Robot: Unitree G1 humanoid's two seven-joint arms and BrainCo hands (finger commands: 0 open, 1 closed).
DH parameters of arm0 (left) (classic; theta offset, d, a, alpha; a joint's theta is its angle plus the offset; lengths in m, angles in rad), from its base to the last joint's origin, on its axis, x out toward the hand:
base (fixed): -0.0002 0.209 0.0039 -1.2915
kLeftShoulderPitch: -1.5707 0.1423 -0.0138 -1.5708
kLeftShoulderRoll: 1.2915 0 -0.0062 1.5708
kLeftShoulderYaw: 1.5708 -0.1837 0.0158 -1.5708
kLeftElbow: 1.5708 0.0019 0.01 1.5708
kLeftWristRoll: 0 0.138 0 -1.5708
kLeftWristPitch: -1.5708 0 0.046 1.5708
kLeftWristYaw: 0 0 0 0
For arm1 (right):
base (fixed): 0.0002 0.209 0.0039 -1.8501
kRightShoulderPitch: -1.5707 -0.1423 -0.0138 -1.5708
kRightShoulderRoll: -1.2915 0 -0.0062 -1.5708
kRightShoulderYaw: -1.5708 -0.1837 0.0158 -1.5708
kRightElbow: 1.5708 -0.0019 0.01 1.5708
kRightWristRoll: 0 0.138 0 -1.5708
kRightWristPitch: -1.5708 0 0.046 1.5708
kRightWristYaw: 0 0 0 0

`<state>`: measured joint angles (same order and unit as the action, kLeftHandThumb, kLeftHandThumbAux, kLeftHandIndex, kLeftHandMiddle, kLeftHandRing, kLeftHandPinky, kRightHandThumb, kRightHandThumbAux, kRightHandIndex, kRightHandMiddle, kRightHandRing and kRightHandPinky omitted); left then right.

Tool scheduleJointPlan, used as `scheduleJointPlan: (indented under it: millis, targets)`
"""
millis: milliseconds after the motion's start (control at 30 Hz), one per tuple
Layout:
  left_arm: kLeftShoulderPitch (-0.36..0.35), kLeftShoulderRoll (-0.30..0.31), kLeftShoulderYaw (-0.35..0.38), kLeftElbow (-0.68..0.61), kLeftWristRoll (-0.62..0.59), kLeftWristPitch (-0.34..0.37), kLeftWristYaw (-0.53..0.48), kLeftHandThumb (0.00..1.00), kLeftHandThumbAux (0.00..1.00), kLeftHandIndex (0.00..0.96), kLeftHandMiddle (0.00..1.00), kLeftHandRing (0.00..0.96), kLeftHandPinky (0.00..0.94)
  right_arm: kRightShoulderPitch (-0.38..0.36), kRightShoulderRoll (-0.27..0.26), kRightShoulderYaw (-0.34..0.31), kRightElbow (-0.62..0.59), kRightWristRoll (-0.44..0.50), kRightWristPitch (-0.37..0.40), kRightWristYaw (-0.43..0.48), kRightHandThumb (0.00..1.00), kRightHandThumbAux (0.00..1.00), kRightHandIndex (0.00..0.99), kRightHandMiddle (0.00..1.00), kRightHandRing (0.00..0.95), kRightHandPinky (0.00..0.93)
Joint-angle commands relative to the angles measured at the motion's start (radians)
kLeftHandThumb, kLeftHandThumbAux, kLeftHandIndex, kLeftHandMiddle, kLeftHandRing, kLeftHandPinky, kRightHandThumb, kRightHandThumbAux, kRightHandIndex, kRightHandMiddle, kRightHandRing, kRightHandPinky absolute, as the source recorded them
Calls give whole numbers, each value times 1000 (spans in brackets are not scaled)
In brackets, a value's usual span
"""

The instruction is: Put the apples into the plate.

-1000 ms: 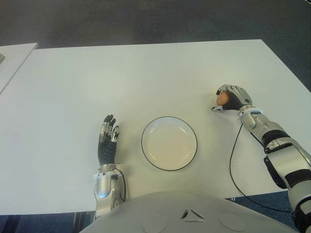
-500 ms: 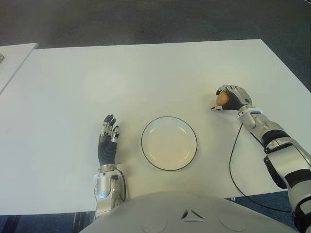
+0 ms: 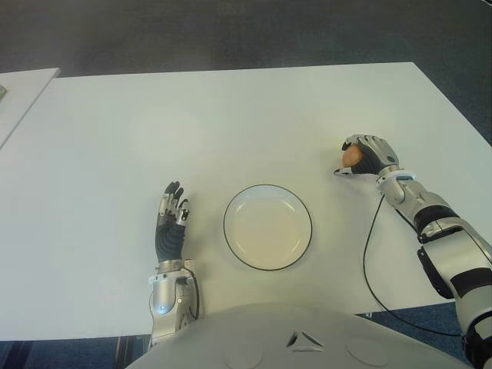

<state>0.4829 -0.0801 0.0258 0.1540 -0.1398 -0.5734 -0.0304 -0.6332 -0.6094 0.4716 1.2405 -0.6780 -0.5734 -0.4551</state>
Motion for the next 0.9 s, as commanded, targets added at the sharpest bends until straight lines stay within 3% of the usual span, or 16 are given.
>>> scheduleJointPlan:
  millis: [33,900]
  targets:
    - [34,-2,10,47,-13,51,-11,201,510,19,0,0,0,34,9,5,10,-2,-6,21,706,717,440,894,858,844]
    - [36,8,10,36,-3,75,-8,177,518,13,0,0,0,35,8,-1,7,1,-4,41,706,717,440,890,856,844]
